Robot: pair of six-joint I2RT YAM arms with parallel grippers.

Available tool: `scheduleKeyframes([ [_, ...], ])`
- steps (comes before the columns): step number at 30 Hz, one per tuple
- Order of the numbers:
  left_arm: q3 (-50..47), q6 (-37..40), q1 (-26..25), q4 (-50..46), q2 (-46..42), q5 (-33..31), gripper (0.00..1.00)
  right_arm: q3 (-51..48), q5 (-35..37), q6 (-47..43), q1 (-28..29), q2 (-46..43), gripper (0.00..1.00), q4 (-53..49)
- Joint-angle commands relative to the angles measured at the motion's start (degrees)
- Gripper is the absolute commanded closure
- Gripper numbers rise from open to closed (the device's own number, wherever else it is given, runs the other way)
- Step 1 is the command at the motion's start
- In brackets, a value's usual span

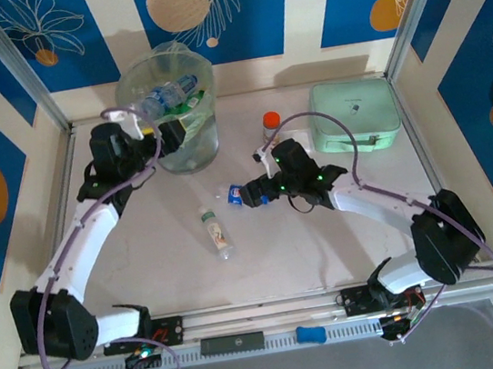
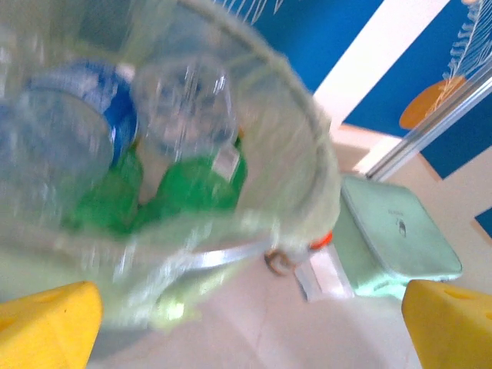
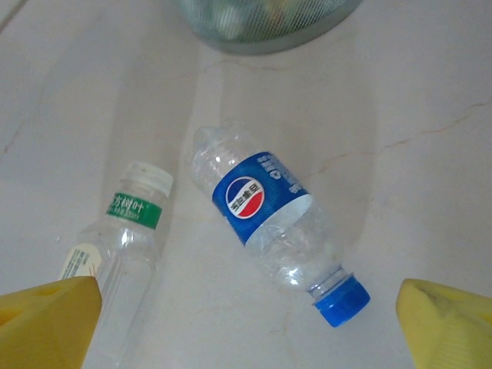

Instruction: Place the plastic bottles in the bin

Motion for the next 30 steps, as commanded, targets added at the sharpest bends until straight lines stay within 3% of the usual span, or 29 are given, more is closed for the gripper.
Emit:
scheduleKeyframes([
  [1,-6.9,-4.0,0.4,2.0,-4.2,1.5,0.01,4.6,-5.2,-5.5,0.3,4.5,0.01,-7.6],
  [7,-19.2,-8.3,0.3,3.2,-12.8,-0.9,0.01,12.3,-4.4,-10.6,1.5,14.4,0.01,-14.1],
  [14,-30.4,-17.0,-0.1,10.9,-15.8,-1.0,0.01,24.5,2.8,-15.5,2.5,26.2,0.01,-20.9],
  [22,-33.3,-20.4,-1.0,15.2,-12.8,1.0,0.01,33.4,9.0,-20.4,4.9,35.0,0.03,-28.3],
  [30,-33.4,-21.4,-2.1,17.6,-10.8,0.5,0.01,31.7,8.6,-20.6,6.0,35.4,0.16,-28.3],
])
